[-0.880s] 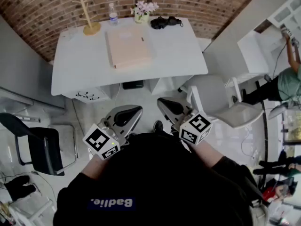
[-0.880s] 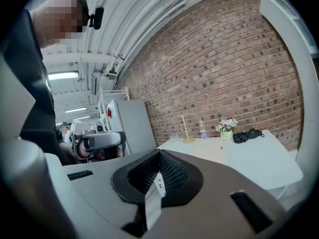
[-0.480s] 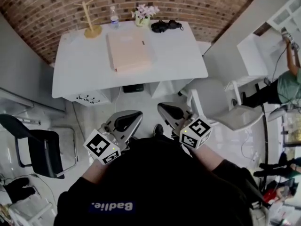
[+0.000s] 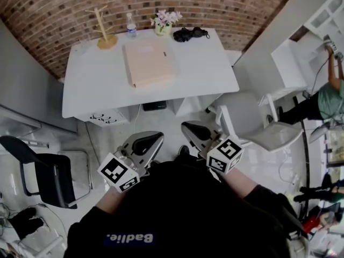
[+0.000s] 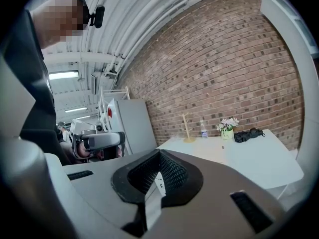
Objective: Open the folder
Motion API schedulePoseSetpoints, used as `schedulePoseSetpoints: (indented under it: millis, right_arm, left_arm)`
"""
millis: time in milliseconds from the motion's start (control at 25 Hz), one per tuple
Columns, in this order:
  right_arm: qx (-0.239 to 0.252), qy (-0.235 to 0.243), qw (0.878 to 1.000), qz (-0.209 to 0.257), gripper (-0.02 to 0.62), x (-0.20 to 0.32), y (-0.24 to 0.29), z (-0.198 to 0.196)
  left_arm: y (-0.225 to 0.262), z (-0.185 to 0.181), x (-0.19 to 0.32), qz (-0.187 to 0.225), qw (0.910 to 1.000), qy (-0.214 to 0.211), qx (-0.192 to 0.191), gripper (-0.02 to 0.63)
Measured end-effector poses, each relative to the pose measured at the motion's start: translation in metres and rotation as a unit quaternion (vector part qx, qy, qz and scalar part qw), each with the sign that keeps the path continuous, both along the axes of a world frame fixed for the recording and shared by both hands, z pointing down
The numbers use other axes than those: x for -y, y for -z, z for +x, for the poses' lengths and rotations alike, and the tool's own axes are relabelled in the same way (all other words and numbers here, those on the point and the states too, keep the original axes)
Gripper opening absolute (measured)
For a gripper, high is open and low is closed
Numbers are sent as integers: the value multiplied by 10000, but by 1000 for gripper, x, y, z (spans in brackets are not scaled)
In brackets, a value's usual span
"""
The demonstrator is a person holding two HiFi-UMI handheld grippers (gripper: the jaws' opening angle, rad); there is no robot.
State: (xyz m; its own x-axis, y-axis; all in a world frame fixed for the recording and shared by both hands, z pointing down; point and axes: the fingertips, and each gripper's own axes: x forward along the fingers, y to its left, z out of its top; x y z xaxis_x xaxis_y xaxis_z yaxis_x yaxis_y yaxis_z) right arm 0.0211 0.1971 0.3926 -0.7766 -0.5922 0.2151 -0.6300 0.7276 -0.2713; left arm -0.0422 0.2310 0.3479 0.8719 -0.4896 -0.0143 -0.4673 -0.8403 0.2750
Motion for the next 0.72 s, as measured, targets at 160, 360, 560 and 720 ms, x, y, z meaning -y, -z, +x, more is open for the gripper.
schedulePoseSetpoints:
  millis: [160, 360, 560, 720]
  right_arm:
    - [-23, 7, 10000, -38, 28, 7, -1, 6]
    - [76, 28, 9999, -113, 28, 33, -5, 15]
    - [233, 143, 9995, -187, 28, 74, -10, 26]
    - [370, 245, 9987, -251, 28, 122, -13, 39]
  left_arm:
    - [1, 1, 9, 3, 10000, 32, 46, 2]
    - [-2, 4, 35, -25, 9997, 243, 78, 2]
    - [-7, 13, 75, -74, 9985, 488, 234, 2]
    - [-16, 23, 122, -144, 9956, 759, 522, 2]
